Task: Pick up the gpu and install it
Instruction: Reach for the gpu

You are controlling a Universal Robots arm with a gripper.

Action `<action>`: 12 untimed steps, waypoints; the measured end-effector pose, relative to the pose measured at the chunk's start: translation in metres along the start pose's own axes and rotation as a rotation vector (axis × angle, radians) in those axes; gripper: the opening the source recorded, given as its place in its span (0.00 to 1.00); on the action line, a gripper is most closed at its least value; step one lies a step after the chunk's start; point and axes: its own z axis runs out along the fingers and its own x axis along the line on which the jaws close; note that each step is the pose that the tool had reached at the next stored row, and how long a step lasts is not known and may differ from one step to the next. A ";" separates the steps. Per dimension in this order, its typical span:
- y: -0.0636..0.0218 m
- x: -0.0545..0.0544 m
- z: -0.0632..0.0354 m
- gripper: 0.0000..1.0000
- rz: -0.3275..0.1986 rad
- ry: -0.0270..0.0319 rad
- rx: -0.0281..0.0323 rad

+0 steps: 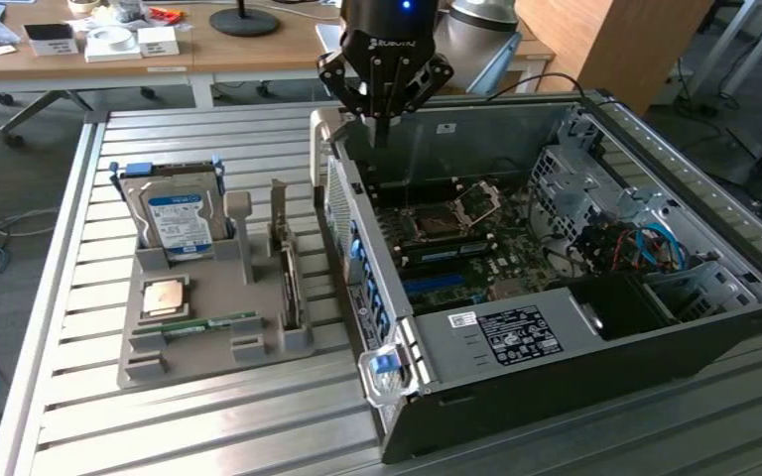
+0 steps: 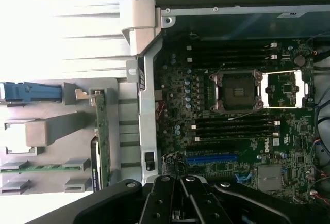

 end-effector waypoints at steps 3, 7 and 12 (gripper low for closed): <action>-0.0003 0.004 0.0000 0.11 0.000 -0.0001 -0.0001; -0.0006 0.009 -0.0001 0.11 0.000 0.0000 -0.0001; -0.0010 0.015 -0.0002 0.11 0.000 0.0000 0.0000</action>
